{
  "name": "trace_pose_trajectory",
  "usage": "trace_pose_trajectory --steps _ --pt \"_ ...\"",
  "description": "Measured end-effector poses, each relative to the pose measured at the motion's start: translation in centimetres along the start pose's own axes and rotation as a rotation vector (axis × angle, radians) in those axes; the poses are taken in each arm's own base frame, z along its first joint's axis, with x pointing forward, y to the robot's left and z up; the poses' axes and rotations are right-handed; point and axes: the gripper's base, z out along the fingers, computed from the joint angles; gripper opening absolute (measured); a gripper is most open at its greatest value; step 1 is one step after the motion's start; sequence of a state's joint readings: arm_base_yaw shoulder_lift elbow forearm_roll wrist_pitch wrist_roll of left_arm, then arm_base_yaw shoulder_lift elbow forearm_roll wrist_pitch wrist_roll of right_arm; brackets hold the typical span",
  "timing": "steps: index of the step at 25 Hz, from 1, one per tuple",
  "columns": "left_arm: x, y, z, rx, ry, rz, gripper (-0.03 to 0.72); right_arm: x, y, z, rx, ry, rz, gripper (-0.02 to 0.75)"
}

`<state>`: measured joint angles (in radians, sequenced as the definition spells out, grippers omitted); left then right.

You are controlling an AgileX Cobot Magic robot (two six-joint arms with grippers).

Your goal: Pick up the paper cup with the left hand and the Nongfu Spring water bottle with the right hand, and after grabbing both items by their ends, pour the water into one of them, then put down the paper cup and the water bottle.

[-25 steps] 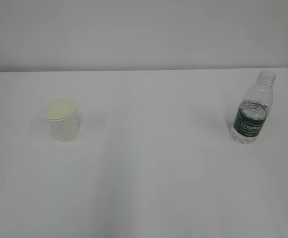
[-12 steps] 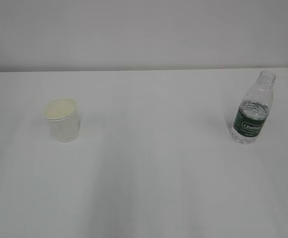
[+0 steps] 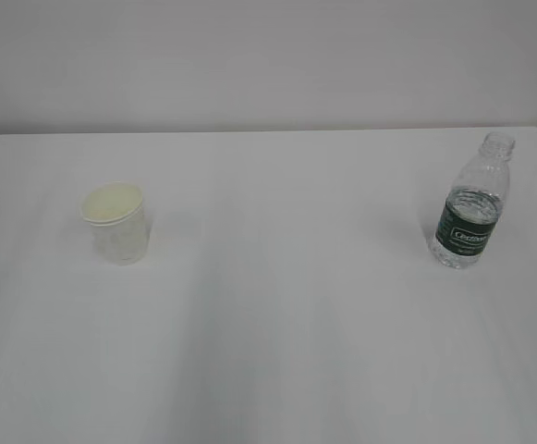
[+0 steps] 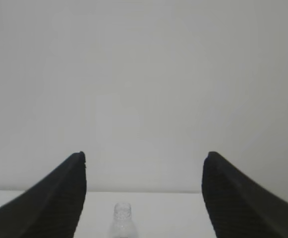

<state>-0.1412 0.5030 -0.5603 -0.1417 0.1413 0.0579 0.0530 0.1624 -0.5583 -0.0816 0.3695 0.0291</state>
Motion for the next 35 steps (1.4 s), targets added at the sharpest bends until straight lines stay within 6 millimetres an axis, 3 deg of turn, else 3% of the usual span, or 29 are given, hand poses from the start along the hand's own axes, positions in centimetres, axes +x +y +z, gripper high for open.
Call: trace_pose_trajectory --steps 7,15,22,35 --pt "0.1 0.1 0.4 -0.014 0.009 0.093 0.461 0.7 0.2 4.4 -0.012 0.100 -0.007 0.554" --pt "-1.4 0.1 0.9 -0.018 -0.165 0.177 0.461 0.7 0.5 8.2 -0.027 0.058 -0.004 0.554" --pt "-0.3 0.2 4.2 -0.016 -0.113 0.161 0.452 1.3 0.7 10.5 -0.036 0.054 -0.004 0.554" --pt "3.3 0.7 9.9 -0.028 0.020 0.116 0.409 3.0 0.8 12.4 -0.040 0.152 -0.005 0.554"
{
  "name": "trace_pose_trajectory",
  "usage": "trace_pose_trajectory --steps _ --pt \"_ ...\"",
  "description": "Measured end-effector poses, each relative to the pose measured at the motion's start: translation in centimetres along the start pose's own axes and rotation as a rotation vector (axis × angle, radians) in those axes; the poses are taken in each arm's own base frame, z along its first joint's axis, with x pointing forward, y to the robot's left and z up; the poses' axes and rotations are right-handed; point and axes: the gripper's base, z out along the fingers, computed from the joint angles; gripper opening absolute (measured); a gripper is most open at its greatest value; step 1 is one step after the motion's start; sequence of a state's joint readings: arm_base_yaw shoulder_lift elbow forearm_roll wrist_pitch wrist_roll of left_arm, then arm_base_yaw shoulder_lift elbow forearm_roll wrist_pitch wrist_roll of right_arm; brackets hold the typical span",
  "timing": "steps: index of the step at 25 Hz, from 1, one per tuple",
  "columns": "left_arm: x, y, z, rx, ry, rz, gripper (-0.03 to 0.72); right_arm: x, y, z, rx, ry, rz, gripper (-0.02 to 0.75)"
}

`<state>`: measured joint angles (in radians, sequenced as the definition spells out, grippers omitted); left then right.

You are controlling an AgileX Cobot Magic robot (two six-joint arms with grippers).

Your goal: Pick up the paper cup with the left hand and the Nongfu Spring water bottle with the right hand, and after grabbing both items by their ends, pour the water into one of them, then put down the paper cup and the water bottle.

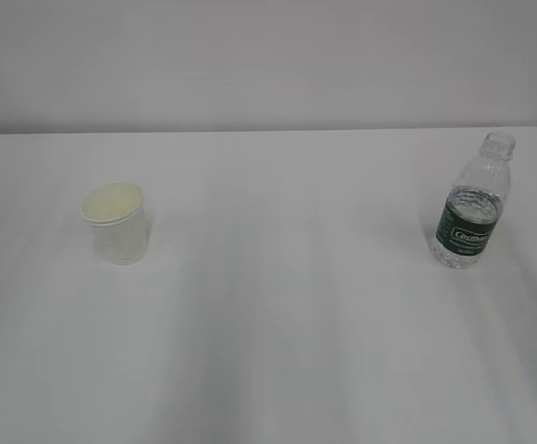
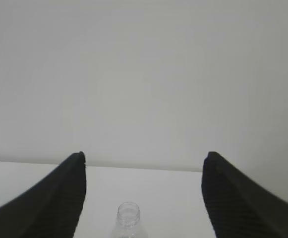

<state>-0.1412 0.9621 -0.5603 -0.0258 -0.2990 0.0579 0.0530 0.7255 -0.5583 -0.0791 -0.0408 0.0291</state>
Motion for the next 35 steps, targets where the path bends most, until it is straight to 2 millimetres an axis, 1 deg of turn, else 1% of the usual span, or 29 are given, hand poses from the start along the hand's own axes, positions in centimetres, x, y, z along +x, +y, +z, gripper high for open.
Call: trace_pose_trajectory --steps 7,9,12,16,18,22,28,33,35 --pt "2.2 -0.1 1.9 0.003 0.101 0.001 0.389 1.4 0.1 1.8 -0.004 0.088 -0.001 0.554" --pt "2.9 -0.1 2.2 0.003 0.108 0.001 0.387 1.9 0.1 2.4 -0.006 0.117 -0.001 0.554" --pt "4.2 -0.1 2.0 0.001 0.105 0.002 0.386 2.5 0.1 3.2 -0.008 0.156 -0.001 0.554" --pt "6.3 -0.2 0.9 -0.003 0.083 0.002 0.386 3.7 0.2 3.8 -0.012 0.191 -0.001 0.554" --pt "7.4 -0.2 0.3 -0.004 0.084 0.003 0.386 4.7 0.3 3.8 -0.014 0.195 0.003 0.554" --pt "8.5 -0.2 -0.5 -0.006 0.090 0.003 0.386 6.8 0.4 3.3 -0.018 0.216 0.021 0.554" --pt "8.6 -0.3 -0.5 0.011 0.082 0.025 0.385 10.3 0.7 2.0 -0.026 0.254 0.029 0.554" --pt "8.5 -0.7 -0.6 0.050 0.078 0.073 0.384 11.9 0.8 1.2 -0.032 0.227 0.042 0.554" --pt "8.5 -0.7 -0.6 0.057 0.075 0.082 0.383 11.9 0.9 1.1 -0.032 0.199 0.064 0.554"
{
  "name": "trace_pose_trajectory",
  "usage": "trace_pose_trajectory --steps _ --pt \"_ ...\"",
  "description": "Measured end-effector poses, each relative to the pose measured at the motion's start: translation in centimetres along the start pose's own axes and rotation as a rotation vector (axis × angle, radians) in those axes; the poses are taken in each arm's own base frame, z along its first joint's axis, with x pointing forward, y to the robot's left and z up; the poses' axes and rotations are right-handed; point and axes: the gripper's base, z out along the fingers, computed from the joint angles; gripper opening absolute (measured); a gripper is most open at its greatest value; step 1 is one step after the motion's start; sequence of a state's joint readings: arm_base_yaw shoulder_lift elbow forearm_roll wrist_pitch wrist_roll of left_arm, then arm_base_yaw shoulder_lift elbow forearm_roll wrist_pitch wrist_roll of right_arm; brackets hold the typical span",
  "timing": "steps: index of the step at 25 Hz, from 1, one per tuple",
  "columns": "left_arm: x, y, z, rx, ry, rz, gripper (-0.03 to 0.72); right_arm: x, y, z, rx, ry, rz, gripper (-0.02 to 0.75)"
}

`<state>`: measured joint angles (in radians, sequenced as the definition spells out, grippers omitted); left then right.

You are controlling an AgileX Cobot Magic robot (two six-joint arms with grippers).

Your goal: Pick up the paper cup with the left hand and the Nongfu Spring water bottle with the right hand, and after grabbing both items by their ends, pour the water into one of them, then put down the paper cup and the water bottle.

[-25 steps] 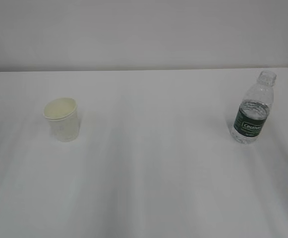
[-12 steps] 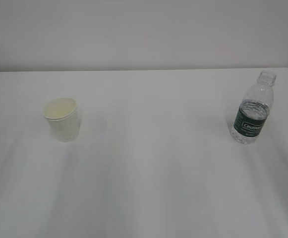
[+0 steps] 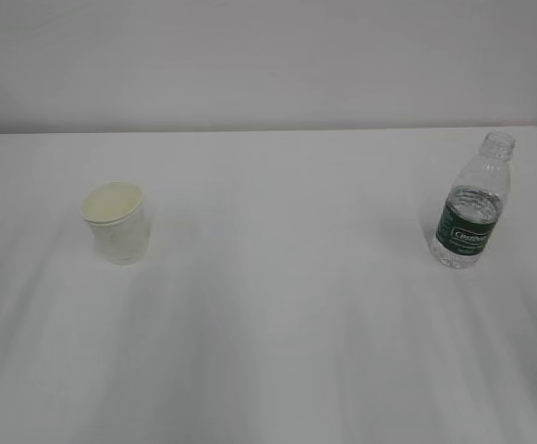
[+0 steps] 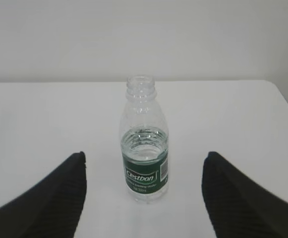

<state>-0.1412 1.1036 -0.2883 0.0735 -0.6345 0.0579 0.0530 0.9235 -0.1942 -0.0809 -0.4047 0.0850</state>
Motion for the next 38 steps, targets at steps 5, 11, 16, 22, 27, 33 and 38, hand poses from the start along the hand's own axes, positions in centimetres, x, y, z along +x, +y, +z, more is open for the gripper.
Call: trace_pose_trajectory --steps 5,11,16,22,27,33,38 --pt "0.0 0.0 0.0 0.005 0.000 0.006 0.381 0.1 0.0 -0.1 -0.005 -0.031 0.019 0.554" --pt "1.2 -0.5 1.1 0.052 0.030 -0.009 0.379 0.9 0.2 1.2 -0.022 -0.003 0.040 0.554" --pt "2.3 -1.1 2.3 0.109 0.015 -0.038 0.379 1.7 0.3 2.6 -0.046 0.004 0.031 0.554" --pt "3.9 -1.7 2.9 0.158 0.020 -0.048 0.379 3.5 0.4 3.7 -0.060 0.028 0.055 0.554" --pt "6.4 -2.3 1.8 0.183 0.031 -0.088 0.379 5.4 0.5 4.0 -0.074 0.033 0.078 0.554" --pt "8.5 -2.5 1.3 0.178 0.118 -0.112 0.379 7.5 0.6 4.0 -0.083 0.058 0.099 0.554" --pt "9.0 -2.6 1.4 0.186 0.141 -0.113 0.379 8.9 0.5 4.1 -0.076 0.132 0.108 0.554"
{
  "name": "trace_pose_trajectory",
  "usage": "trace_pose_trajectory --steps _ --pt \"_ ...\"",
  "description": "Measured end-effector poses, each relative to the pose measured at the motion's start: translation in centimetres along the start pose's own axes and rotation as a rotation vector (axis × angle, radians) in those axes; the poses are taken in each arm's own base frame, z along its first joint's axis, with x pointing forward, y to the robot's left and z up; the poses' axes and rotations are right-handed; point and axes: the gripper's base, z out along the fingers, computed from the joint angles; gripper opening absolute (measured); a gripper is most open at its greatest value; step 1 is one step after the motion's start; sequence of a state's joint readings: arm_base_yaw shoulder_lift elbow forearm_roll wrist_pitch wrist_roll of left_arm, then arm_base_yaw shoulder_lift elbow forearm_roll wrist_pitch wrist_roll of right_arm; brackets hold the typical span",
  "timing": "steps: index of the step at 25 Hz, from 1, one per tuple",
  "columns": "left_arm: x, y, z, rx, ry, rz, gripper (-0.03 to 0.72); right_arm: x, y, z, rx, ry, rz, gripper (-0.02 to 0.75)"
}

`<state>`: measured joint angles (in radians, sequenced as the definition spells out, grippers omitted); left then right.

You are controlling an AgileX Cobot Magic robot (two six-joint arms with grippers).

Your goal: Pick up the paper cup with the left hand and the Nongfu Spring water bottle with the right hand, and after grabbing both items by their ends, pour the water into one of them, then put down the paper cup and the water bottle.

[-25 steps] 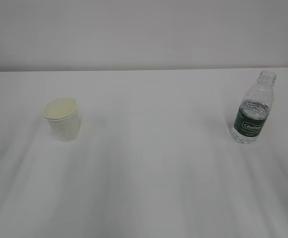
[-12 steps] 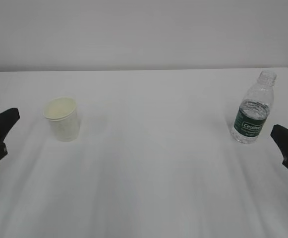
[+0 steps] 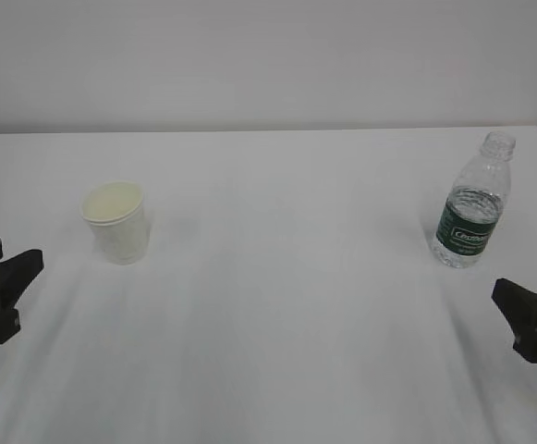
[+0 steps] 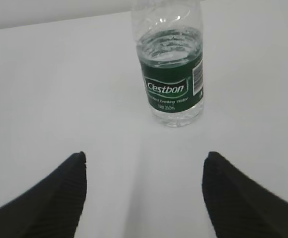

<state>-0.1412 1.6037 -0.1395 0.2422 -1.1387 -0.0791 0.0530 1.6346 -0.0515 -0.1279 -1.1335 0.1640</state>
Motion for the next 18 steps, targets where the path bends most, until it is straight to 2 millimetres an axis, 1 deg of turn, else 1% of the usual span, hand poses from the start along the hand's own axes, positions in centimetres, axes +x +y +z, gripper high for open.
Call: trace_pose_trajectory --steps 5,8,12,14,18 --pt "0.3 -0.3 0.1 0.035 0.017 0.012 0.379 0.3 -0.1 0.1 0.009 0.013 0.004 0.554" --pt "0.3 -0.3 0.1 0.040 0.018 0.014 0.382 0.3 -0.3 0.6 0.019 0.017 -0.025 0.554" --pt "0.3 -0.3 0.1 0.040 0.018 0.014 0.410 0.6 -0.6 1.6 0.038 0.038 -0.036 0.582" --pt "0.3 -0.3 0.1 0.040 0.018 0.014 0.416 0.8 -0.7 2.5 0.043 0.047 -0.036 0.603" --pt "0.3 -0.3 0.1 0.040 0.018 0.014 0.419 0.7 -0.9 4.2 0.044 0.046 -0.049 0.616"
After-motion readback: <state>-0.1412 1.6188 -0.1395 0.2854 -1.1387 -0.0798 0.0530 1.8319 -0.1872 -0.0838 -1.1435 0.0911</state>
